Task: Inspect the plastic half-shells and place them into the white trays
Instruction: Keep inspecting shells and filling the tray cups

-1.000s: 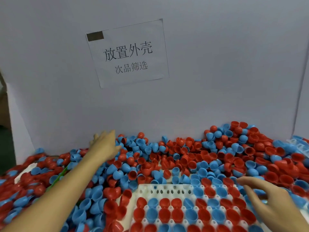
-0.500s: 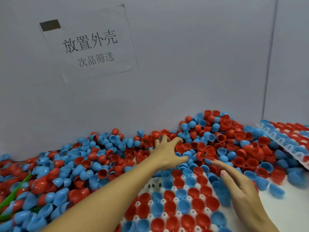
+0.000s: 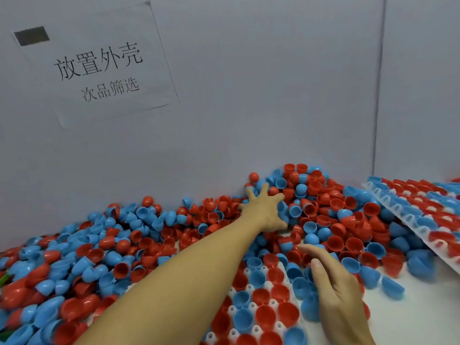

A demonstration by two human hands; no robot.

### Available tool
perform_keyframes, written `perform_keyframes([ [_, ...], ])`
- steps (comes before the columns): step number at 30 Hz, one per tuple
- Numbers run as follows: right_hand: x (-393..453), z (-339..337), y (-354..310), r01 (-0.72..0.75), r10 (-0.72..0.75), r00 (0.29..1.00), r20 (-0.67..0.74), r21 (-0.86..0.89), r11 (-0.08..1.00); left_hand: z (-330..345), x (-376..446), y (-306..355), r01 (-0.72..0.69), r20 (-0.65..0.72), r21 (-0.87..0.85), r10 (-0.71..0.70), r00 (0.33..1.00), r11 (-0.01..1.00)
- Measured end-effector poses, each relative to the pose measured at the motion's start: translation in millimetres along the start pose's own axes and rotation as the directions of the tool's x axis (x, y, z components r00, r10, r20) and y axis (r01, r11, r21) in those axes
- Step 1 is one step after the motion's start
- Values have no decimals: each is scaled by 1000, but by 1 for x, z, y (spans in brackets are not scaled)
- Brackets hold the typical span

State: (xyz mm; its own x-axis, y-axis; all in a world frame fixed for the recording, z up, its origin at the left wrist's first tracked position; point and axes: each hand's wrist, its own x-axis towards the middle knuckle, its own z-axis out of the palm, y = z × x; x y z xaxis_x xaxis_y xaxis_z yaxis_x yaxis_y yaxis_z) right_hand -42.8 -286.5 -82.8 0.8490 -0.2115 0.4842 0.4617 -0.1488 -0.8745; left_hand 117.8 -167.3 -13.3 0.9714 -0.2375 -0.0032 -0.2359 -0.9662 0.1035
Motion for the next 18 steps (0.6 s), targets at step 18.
perform_keyframes([
  [18,0,2,8,-10,12,1000,18,-76,997,11,3,-20,363,74,-186,-355,932,913],
])
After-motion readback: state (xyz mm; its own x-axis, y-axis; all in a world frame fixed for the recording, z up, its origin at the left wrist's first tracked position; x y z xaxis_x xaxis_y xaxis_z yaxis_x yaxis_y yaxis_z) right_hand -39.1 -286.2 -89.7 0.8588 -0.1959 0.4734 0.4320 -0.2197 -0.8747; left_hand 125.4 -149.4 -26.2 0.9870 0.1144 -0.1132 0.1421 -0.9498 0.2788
